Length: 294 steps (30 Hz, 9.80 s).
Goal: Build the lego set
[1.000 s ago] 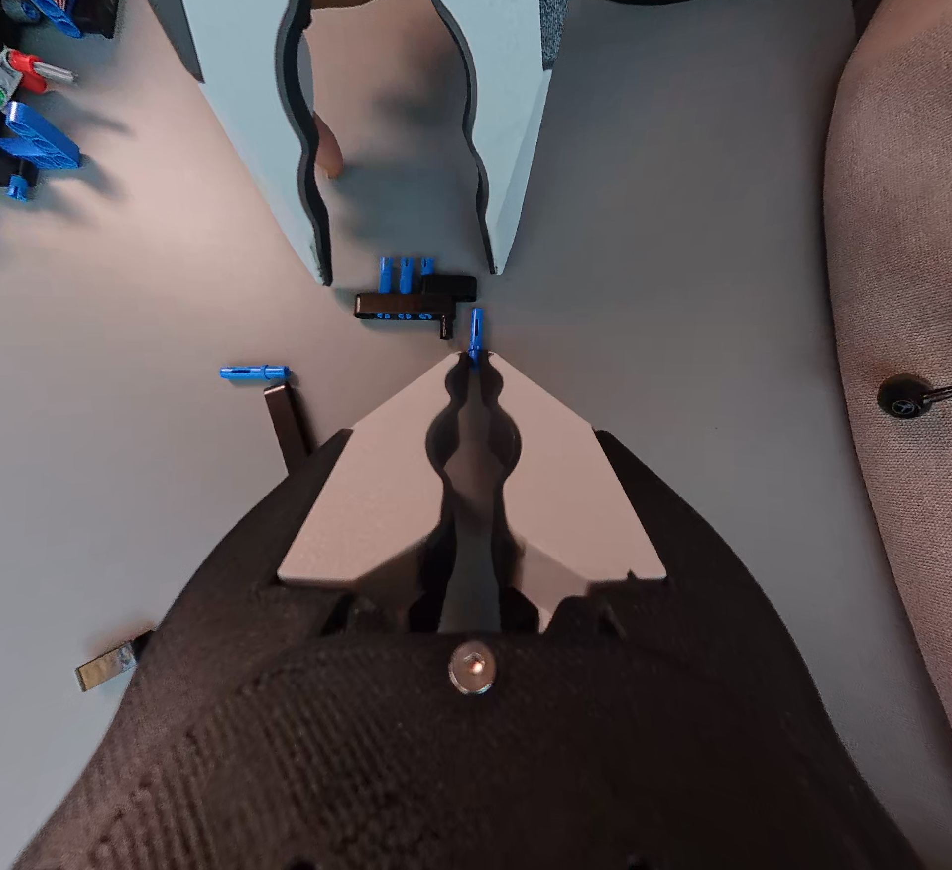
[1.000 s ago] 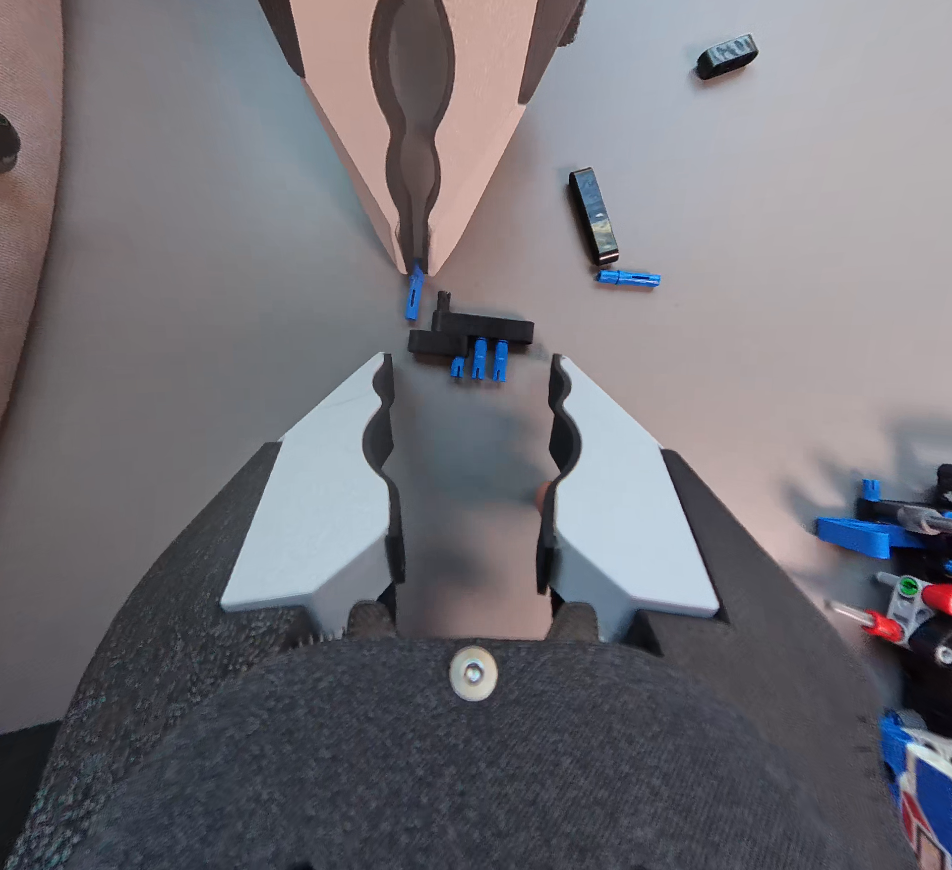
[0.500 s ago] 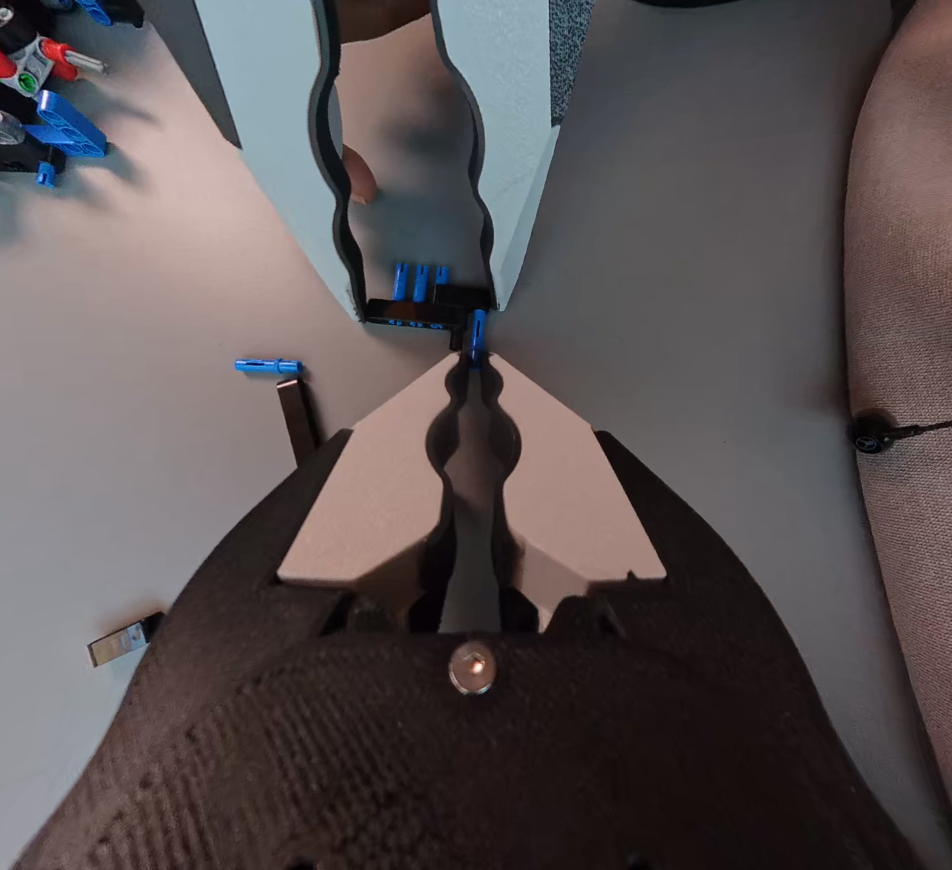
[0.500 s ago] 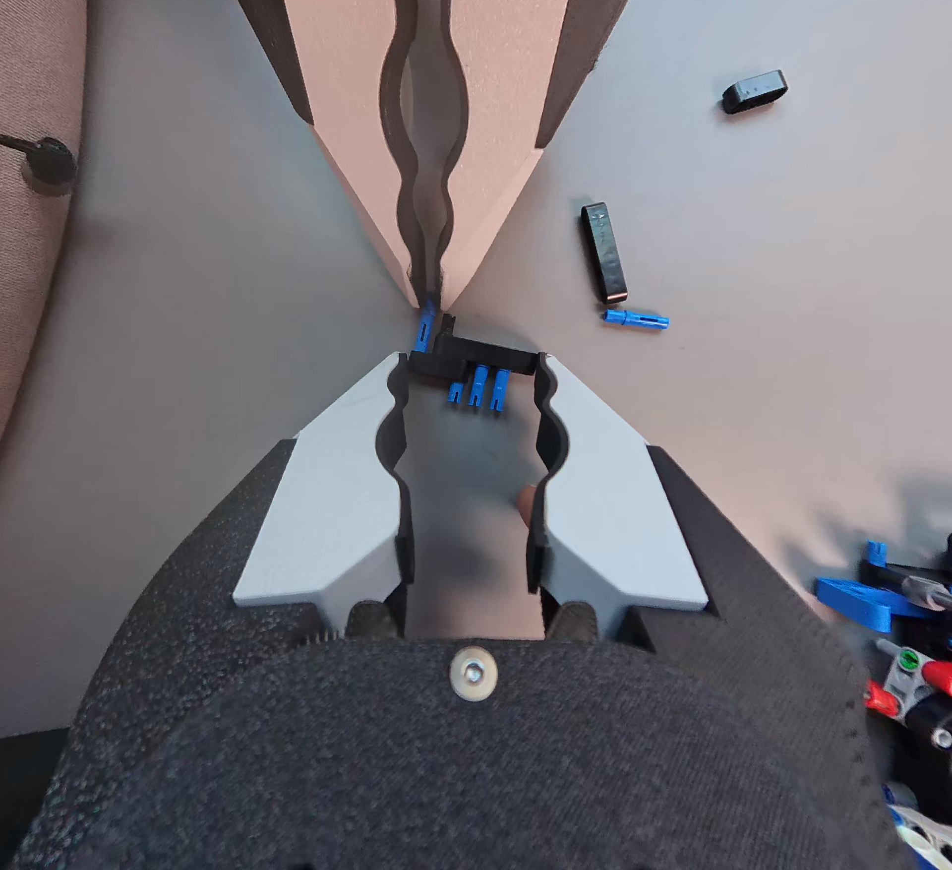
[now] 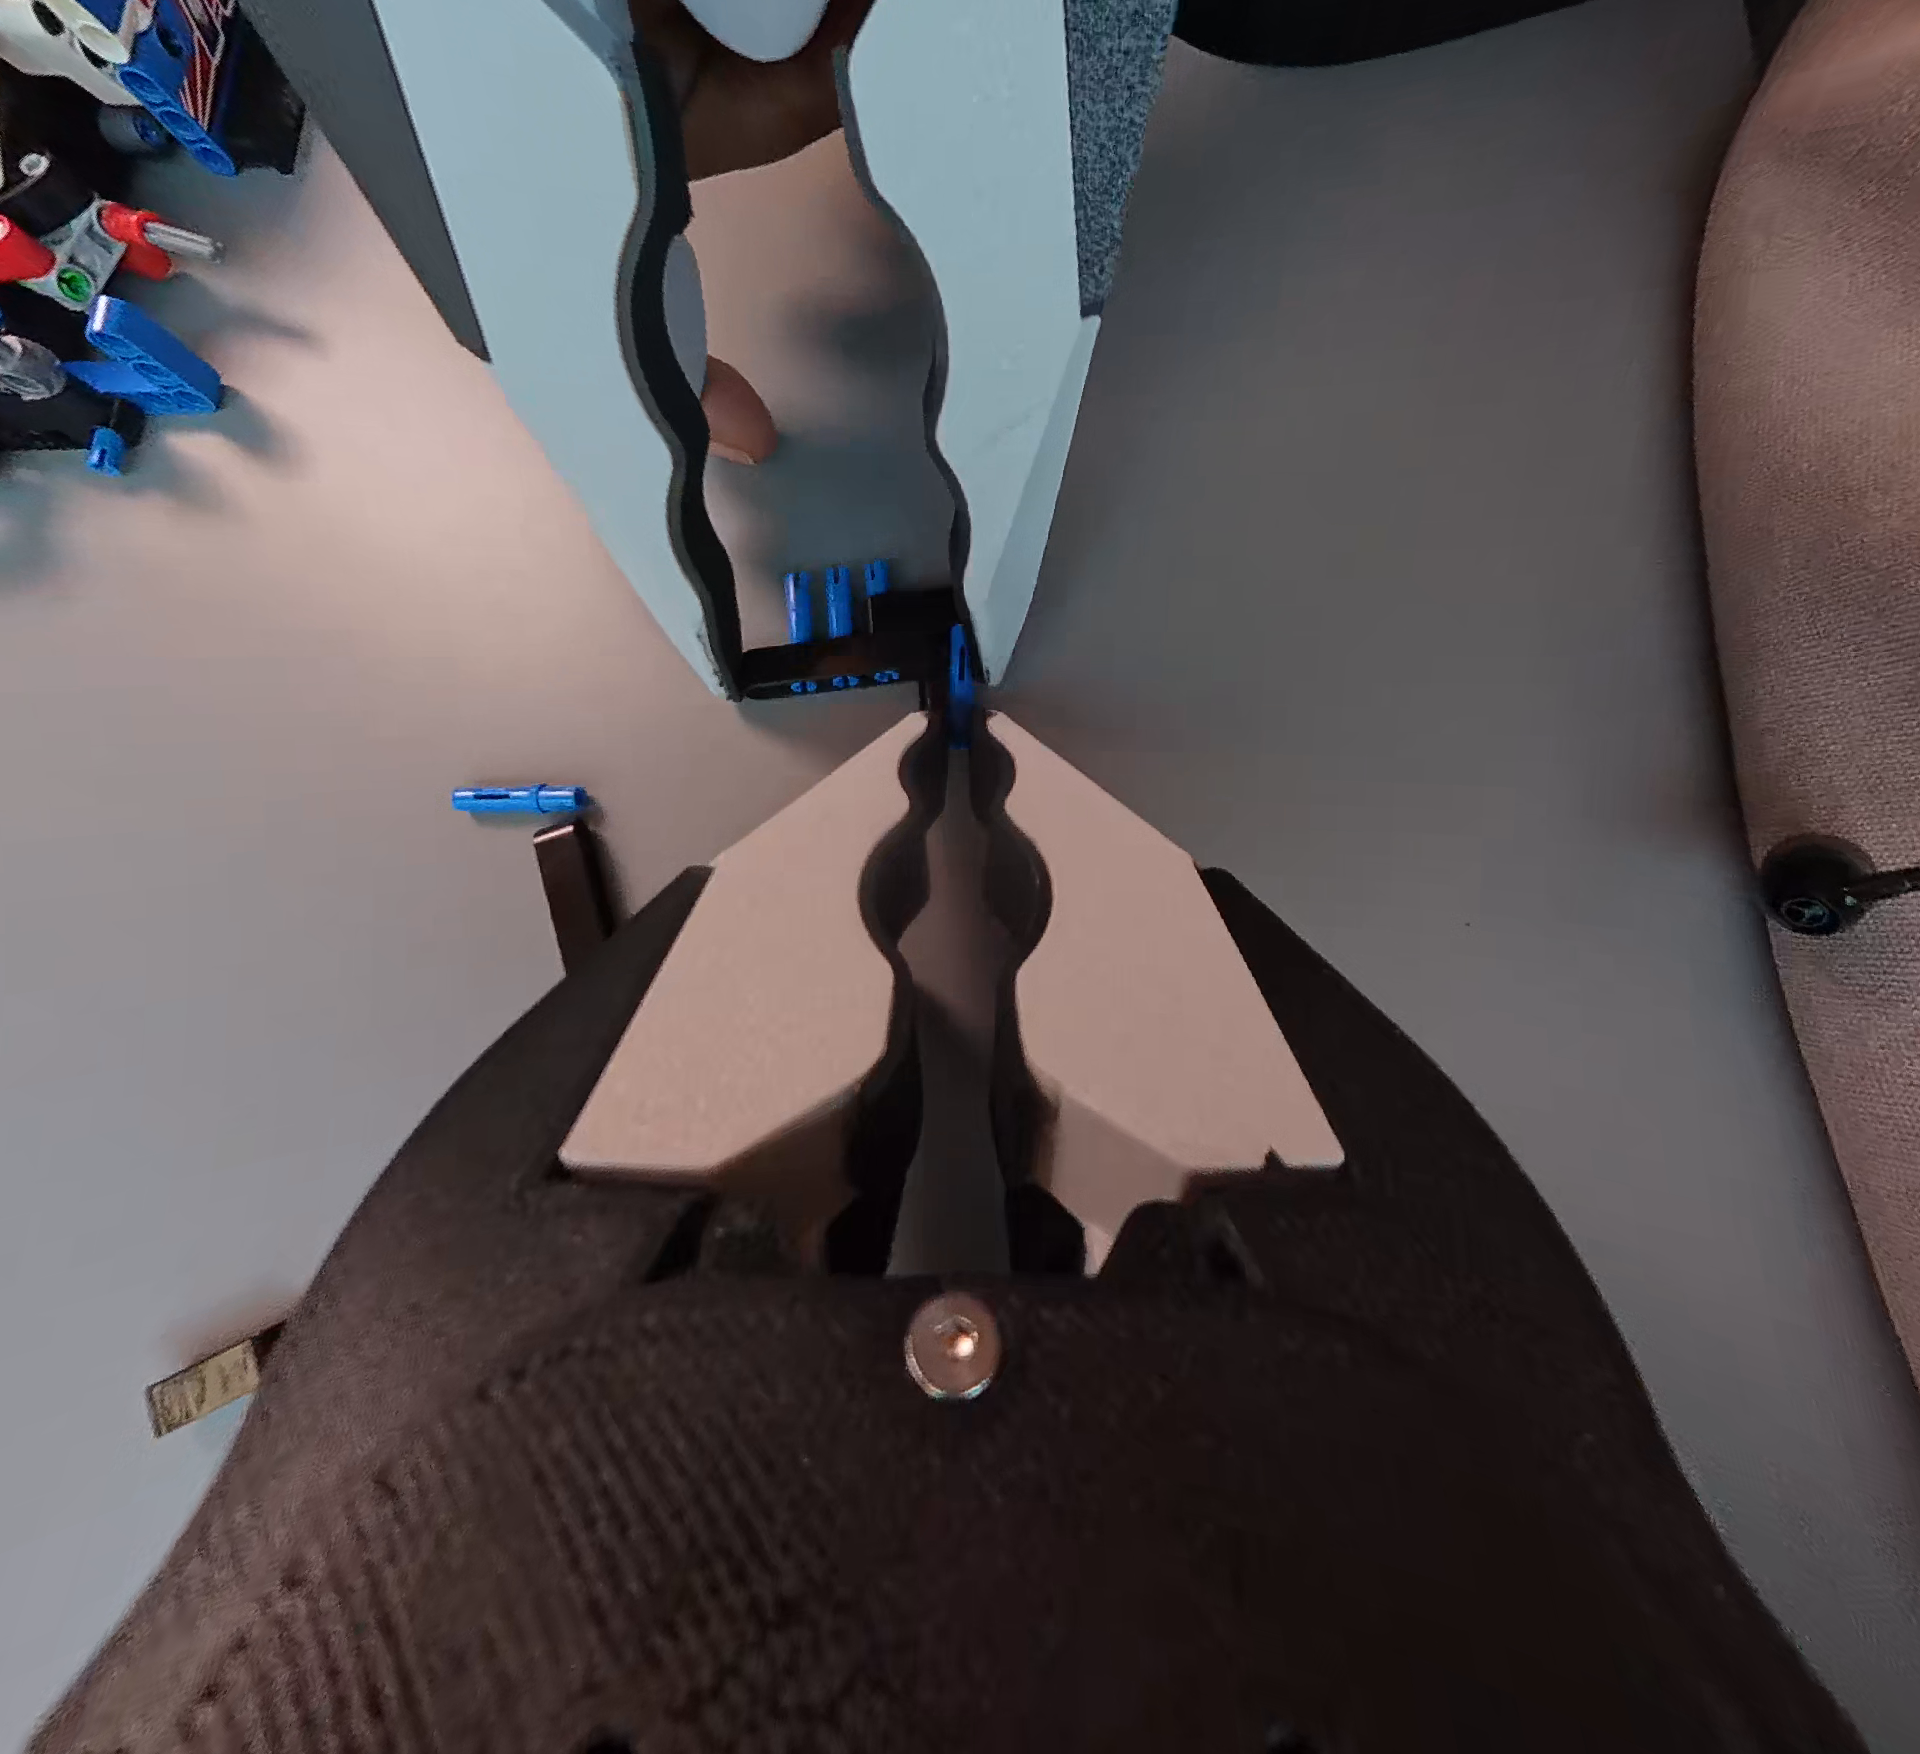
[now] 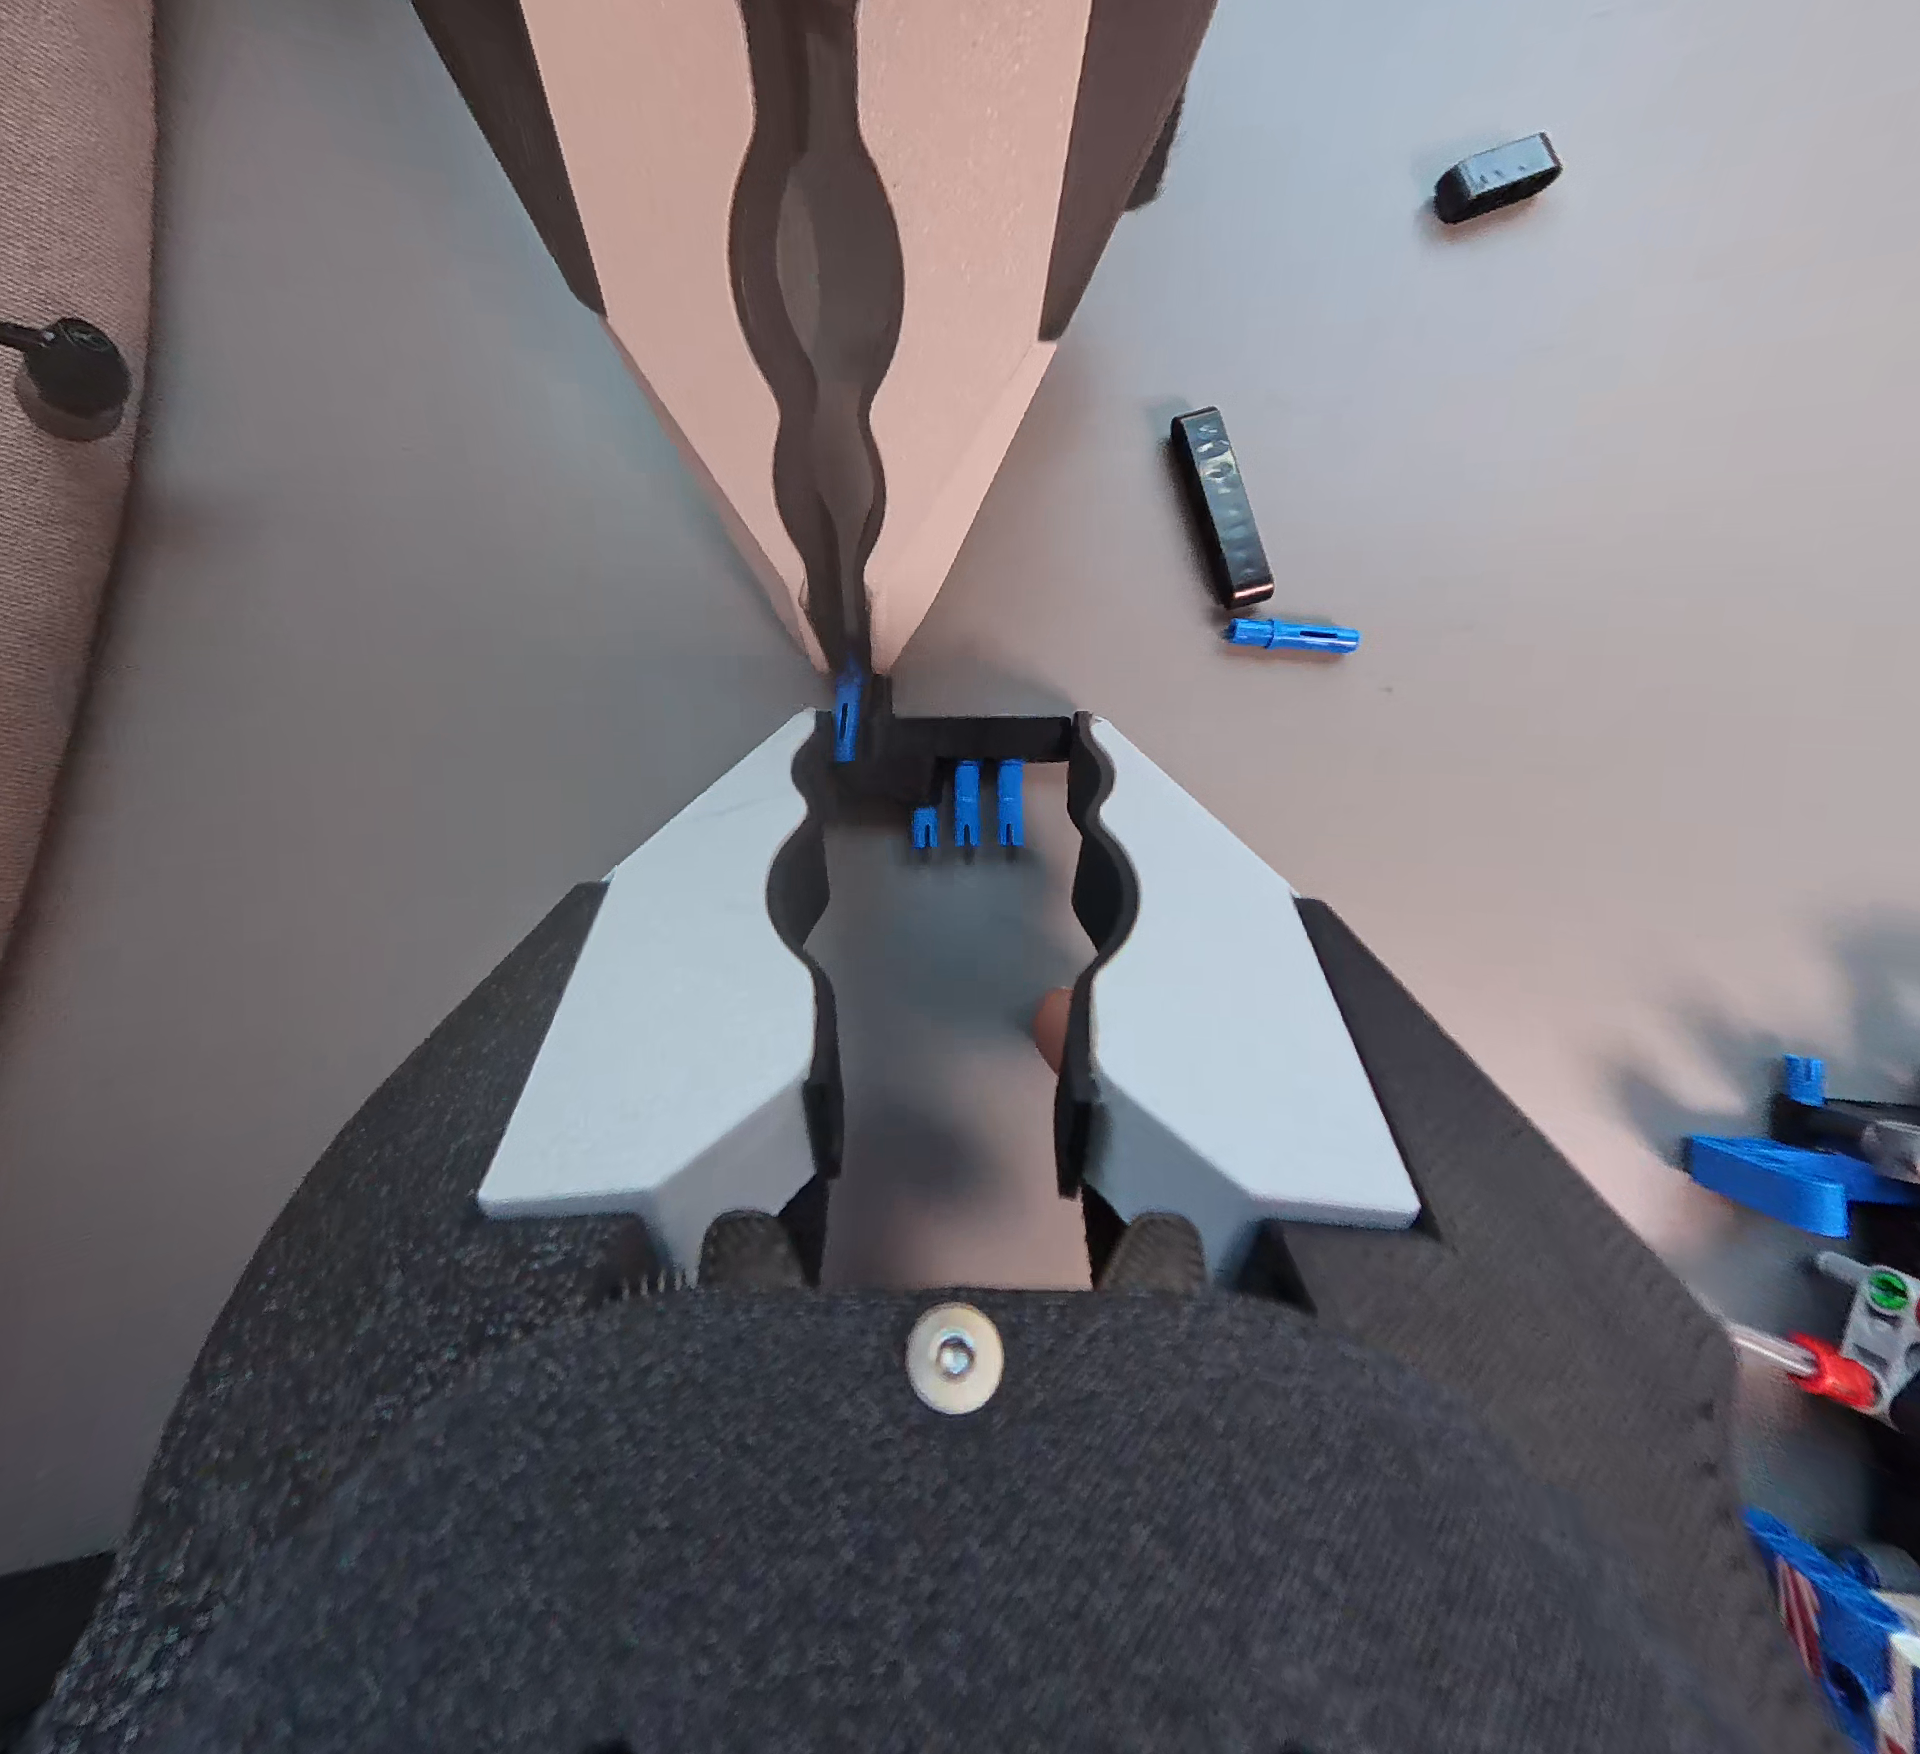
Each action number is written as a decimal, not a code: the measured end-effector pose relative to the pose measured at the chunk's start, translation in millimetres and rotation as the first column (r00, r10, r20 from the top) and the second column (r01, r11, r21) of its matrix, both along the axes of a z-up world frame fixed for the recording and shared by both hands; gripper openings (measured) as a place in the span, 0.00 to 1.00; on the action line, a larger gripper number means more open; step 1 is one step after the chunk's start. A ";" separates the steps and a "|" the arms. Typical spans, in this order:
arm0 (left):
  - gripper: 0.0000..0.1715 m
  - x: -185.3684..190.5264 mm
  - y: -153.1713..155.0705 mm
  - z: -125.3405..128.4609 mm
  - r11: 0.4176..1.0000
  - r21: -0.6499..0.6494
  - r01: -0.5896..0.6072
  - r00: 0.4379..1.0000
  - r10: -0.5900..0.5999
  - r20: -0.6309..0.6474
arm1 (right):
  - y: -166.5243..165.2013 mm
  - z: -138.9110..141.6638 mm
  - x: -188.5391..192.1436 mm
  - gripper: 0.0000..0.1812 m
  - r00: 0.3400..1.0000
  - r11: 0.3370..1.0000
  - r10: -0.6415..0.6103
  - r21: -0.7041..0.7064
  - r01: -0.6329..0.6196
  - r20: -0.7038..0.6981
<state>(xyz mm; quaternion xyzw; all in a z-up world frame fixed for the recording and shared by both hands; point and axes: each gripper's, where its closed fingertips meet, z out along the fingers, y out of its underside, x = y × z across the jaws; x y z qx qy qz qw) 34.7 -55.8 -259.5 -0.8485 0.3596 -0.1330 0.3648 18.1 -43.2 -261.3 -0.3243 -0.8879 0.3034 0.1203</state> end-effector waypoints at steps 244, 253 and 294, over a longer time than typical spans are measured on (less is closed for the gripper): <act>0.22 -293.0 -181.7 17.3 0.414 0.271 -0.869 0.258 0.847 -0.465 | 114.1 119.8 74.2 0.10 0.469 0.687 -0.725 -0.488 0.538 -0.504; 0.16 -253.7 -269.1 47.6 0.586 0.401 -0.704 0.554 0.807 -0.206 | 118.5 109.4 75.6 0.09 0.475 0.675 -0.737 -0.490 0.551 -0.481; 0.23 -171.0 -211.2 104.7 0.502 0.470 -0.725 0.623 0.770 0.138 | 84.4 155.3 128.8 0.09 0.400 0.657 -0.748 -0.505 0.560 -0.530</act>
